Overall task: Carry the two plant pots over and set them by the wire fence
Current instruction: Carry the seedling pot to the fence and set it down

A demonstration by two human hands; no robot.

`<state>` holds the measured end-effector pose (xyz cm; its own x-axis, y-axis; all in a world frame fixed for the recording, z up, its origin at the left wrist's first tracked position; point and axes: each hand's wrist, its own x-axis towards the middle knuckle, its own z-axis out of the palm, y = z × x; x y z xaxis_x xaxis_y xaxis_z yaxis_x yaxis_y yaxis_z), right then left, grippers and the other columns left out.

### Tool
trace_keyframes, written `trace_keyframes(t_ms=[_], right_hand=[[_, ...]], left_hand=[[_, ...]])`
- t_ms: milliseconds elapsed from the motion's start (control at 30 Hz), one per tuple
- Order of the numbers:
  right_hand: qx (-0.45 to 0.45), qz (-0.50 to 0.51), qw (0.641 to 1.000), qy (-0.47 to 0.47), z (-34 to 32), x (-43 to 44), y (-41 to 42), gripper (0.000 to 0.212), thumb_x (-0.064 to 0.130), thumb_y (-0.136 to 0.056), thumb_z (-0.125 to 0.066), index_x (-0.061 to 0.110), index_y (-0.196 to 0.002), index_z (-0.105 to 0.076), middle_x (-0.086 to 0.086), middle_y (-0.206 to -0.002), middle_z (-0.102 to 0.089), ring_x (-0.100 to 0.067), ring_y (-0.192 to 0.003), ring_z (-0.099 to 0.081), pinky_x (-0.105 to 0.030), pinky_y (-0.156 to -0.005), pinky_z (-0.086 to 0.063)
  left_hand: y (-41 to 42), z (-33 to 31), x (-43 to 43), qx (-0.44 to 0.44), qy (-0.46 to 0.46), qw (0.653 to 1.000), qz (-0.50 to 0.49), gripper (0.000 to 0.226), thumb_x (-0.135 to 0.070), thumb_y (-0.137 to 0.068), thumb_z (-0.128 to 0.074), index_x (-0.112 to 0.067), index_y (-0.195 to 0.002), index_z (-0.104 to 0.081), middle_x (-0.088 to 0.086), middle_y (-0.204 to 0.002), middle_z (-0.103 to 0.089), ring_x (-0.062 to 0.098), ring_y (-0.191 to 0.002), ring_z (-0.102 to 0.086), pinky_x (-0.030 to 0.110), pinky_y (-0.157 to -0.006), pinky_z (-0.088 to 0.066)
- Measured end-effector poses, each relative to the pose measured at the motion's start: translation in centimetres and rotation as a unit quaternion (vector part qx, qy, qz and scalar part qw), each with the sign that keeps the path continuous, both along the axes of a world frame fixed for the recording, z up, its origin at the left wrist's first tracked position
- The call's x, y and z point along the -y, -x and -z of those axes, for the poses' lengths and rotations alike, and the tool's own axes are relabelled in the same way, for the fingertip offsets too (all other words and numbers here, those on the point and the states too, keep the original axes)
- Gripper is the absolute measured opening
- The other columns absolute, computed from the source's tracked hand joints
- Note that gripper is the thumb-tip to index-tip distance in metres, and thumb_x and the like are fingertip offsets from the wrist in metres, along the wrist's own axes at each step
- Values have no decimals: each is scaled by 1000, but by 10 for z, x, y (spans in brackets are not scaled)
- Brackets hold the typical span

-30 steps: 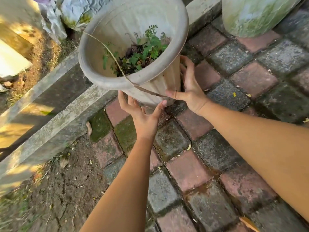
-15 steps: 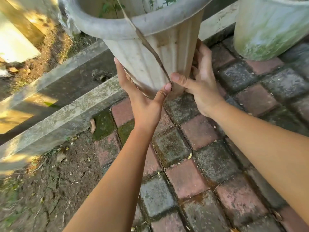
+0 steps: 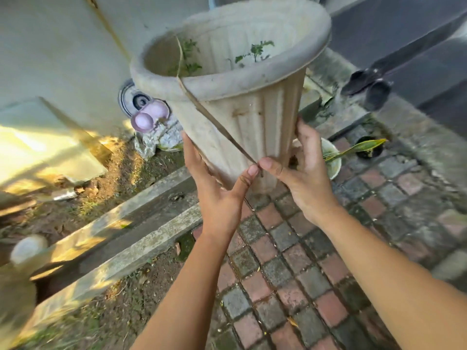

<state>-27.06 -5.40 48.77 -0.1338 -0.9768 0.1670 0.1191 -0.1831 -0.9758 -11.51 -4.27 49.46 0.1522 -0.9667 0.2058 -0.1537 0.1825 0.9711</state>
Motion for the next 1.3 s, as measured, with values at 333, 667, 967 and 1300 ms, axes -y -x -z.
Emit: trace_keyframes(t_ms=[333, 667, 967, 1300], right_hand=[[-60, 52, 997, 20, -286, -65, 58, 75, 19, -85, -87, 32, -141, -39, 19, -147, -47, 18, -132, -49, -5, -104, -42], [-44, 141, 989, 26, -397, -149, 90, 81, 57, -74, -90, 52, -142, -46, 33, -152, -51, 0, -142, -53, -36, -114, -52], [34, 377, 925, 34, -427, -240, 69, 100, 59, -65, -94, 41, -151, -46, 7, -163, -49, -16, -150, -48, -53, -121, -44], [-1, 588, 803, 97, -475, -429, 102, 93, 35, -71, -90, 45, -150, -42, 12, -162, -47, 0, -145, -50, -22, -107, -53]], left_hand=[[55, -287, -45, -25, 12, 998, 53, 117, -19, -84, -85, -32, -165, -1, 11, -181, -12, 30, -169, -19, 62, -134, -24], [86, -383, -92, -56, 54, 987, 139, 116, -46, -74, -90, -70, -155, -10, 10, -174, -30, 28, -162, -36, 60, -126, -41], [109, -422, -113, -41, 118, 930, 346, 123, -72, -66, -90, -63, -161, -13, 13, -163, -37, 38, -155, -39, 64, -124, -39], [219, -459, -261, -129, 152, 783, 589, 124, -53, -62, -96, -60, -156, -15, 4, -161, -43, 23, -150, -49, 50, -119, -50]])
